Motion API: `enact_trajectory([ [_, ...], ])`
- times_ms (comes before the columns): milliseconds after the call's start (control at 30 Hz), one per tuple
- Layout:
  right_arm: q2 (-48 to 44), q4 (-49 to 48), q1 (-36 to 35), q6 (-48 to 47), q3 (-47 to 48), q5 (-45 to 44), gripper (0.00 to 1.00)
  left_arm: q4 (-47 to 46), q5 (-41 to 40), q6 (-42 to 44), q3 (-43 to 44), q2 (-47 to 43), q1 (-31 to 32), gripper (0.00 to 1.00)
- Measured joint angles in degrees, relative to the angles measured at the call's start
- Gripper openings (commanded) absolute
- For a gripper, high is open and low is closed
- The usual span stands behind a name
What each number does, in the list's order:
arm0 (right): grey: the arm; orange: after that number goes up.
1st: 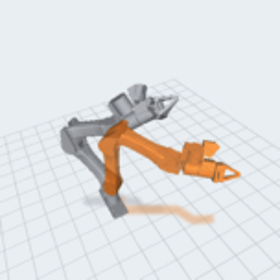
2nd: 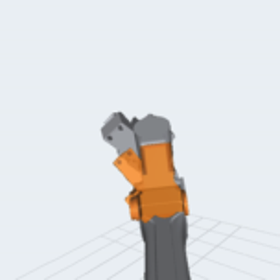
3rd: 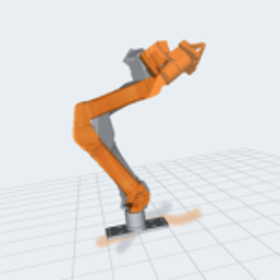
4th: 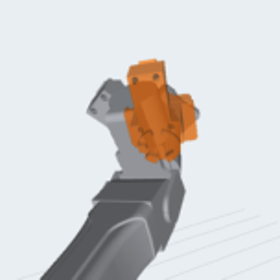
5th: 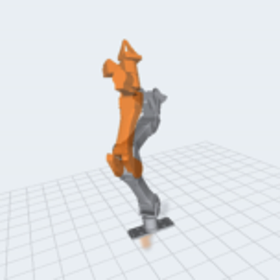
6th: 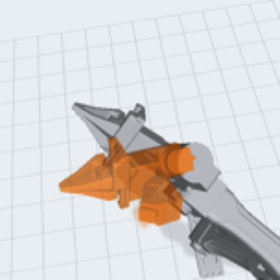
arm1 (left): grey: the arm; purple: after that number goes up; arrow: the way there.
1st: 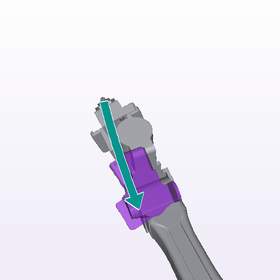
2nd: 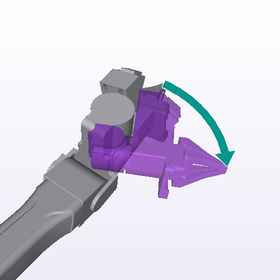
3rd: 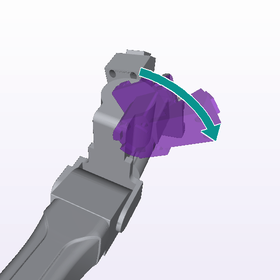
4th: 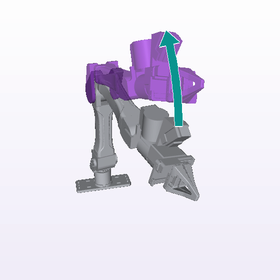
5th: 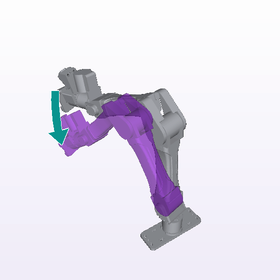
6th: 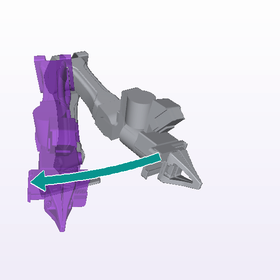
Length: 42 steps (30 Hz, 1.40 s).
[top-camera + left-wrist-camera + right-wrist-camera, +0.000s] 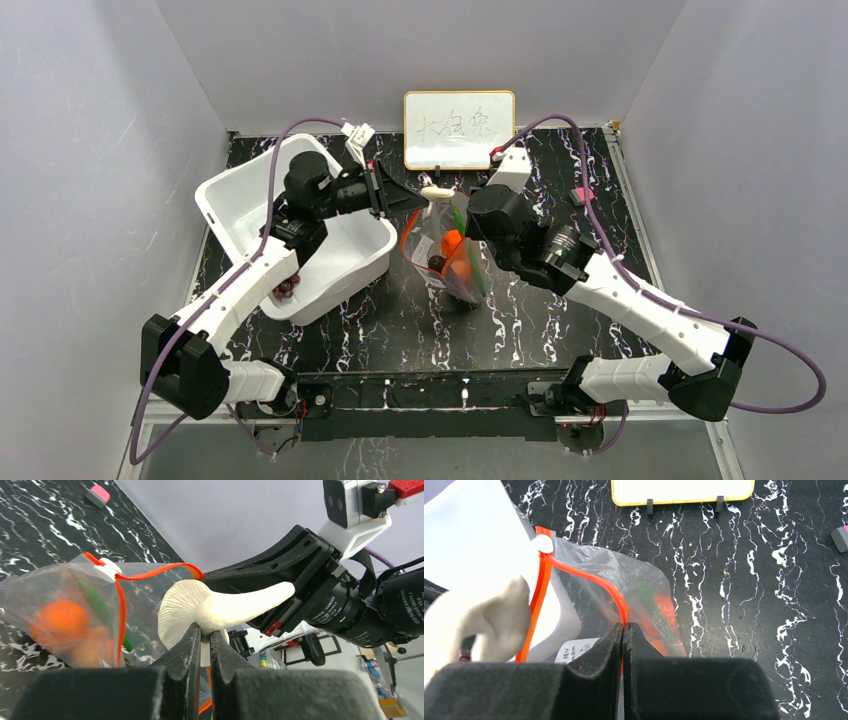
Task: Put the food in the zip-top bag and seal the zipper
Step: Place the fake vegetable in the zipper food storage bag.
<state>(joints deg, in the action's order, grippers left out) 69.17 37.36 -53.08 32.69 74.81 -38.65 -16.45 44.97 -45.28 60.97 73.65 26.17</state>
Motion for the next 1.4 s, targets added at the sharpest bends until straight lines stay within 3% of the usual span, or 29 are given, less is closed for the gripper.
enact_trajectory([
  [367, -3.93, -2.54, 0.0, 0.44, -0.46, -0.02, 0.0, -2.45, -3.08, -1.2, -4.28, 2.43, 4.9, 0.0],
  [600, -4.22, -3.21, 0.0, 0.44, -1.16, 0.0, 0.0, -1.51, -5.07, -0.28, -4.52, 3.65, 5.46, 0.3],
  [867, -4.74, -3.21, 0.0, 0.46, -1.55, 0.04, 0.0, 1.73, -7.13, 1.57, -4.42, 3.65, 5.9, 0.56],
  [933, -4.74, -3.21, 0.0, 0.46, -1.6, 0.09, 0.0, 2.62, -7.72, 1.99, -4.37, 3.63, 5.95, 0.69],
  [1133, -5.38, -3.3, 0.0, 0.5, -2.6, 0.55, 0.0, 6.8, -10.34, 4.48, -3.65, 3.26, 5.95, 0.87],
  [1167, -5.51, -3.21, 0.0, 0.52, -2.86, 0.7, 0.0, 8.11, -11.23, 5.38, -3.1, 3.1, 5.95, 0.98],
  [1400, -6.91, -3.17, 0.0, 0.66, -4.04, 0.92, 0.0, 18.4, -17.97, 12.72, 2.75, 2.1, 5.95, 0.98],
])
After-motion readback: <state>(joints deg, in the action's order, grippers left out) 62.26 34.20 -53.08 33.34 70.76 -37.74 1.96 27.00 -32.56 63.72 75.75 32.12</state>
